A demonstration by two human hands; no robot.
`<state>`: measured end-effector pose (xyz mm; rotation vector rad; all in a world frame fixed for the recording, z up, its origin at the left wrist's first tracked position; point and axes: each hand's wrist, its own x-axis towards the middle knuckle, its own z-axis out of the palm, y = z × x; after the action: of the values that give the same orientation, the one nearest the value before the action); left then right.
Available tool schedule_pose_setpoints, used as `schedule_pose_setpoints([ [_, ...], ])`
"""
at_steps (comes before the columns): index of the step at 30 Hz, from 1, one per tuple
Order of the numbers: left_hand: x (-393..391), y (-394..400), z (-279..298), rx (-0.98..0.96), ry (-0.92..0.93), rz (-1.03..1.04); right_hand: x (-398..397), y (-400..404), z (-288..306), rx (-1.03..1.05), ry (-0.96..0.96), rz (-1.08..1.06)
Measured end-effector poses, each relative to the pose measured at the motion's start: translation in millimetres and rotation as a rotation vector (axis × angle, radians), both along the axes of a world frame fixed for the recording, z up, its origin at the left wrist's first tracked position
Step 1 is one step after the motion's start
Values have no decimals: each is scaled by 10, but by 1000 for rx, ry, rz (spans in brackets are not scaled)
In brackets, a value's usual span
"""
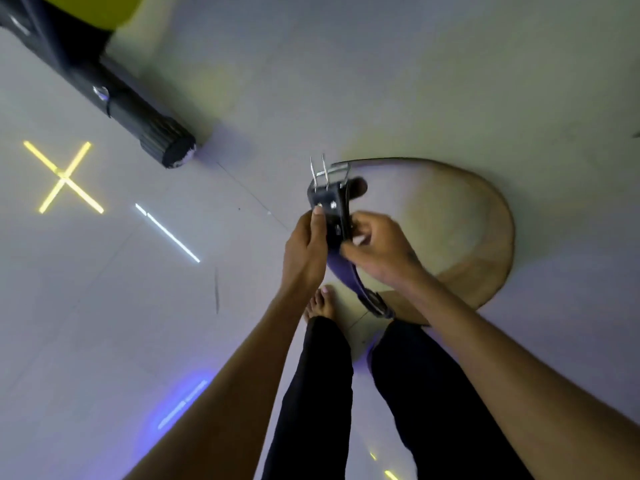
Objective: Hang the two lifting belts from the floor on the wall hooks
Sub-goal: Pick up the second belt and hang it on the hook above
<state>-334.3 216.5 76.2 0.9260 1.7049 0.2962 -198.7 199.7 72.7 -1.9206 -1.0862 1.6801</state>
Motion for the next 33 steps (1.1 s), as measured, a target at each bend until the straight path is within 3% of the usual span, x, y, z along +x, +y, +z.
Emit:
schedule_pose_setpoints([
  [3, 347, 90, 664, -8, -155, 3, 351, -311, 757, -65, 17, -48],
  [7, 734, 60, 1594, 56, -337, -199, 832, -571, 1665, -31, 36, -263],
  [17, 1511, -327, 3792, 289, -349, -498, 1349, -1098, 3903, 238, 172, -742],
  [23, 1833, -361, 5043, 470, -418, -655, 1311, -1331, 5064, 424, 48, -1155],
  [33, 2009, -445, 6760, 937, -593, -749, 1456, -1514, 6992, 955, -125, -1101],
])
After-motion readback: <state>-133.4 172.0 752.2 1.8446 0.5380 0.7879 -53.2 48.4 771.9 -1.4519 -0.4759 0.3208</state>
